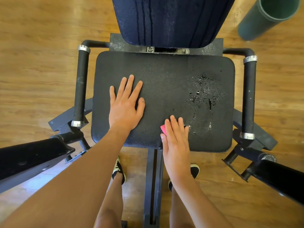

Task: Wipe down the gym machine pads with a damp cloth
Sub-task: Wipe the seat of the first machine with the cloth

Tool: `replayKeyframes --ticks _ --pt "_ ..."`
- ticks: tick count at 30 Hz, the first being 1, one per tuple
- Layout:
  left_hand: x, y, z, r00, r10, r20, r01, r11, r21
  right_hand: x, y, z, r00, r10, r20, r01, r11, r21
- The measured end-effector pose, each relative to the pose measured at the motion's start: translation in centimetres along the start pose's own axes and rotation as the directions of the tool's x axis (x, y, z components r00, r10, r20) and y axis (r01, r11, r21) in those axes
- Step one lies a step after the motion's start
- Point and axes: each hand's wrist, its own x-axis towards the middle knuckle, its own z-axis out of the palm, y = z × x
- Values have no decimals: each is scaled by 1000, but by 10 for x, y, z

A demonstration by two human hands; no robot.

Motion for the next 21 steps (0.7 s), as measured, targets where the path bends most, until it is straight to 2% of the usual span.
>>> replayKeyframes --ticks 5,10,16,21 --pt "-2 1 2 1000 1 -5 -1 1000 -9 16 4 -7 997 -24 -72 26 999 29" --pt "0 -1 2 1000 -3 -12 3 1000 -10 84 10 -24 984 14 -176 0 997 80" --pt "0 3 -1 1000 -13 0 13 1000 -26 171 15 -42 980 0 -199 6 1000 29" --pt "2 4 -1 1000 -7 -7 7 1000 -21 208 15 -42 974 -20 -224 17 1000 -14"
